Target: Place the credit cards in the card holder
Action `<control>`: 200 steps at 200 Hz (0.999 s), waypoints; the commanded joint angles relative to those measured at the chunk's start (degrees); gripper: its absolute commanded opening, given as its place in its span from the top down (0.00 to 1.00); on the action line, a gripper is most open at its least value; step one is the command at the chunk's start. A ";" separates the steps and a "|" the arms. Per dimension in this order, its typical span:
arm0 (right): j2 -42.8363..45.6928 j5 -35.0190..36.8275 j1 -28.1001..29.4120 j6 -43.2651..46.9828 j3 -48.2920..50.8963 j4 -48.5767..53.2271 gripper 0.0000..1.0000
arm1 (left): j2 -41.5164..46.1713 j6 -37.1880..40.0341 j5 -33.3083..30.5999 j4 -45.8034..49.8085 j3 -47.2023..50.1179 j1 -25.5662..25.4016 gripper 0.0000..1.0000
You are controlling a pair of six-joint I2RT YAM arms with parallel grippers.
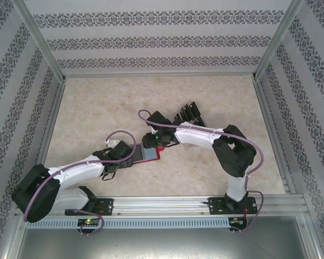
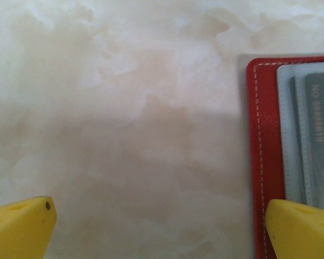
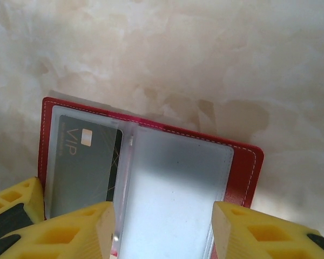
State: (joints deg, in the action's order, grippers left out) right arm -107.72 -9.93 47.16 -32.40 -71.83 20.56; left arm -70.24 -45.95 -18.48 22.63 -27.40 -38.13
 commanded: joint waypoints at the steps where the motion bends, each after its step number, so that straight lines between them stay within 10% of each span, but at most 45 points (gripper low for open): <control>1: -1.32 -0.46 0.32 1.78 -2.03 1.06 0.50 | -0.43 -1.68 -0.55 0.18 1.18 0.60 0.00; 200: -7.15 -10.36 0.49 -2.42 -2.00 -5.05 0.50 | -1.10 -1.42 -0.51 -0.22 1.04 0.60 0.00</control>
State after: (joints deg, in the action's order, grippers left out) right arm -113.45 -16.45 47.13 -32.69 -73.38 17.85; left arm -70.46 -46.81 -18.46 22.20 -26.98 -38.13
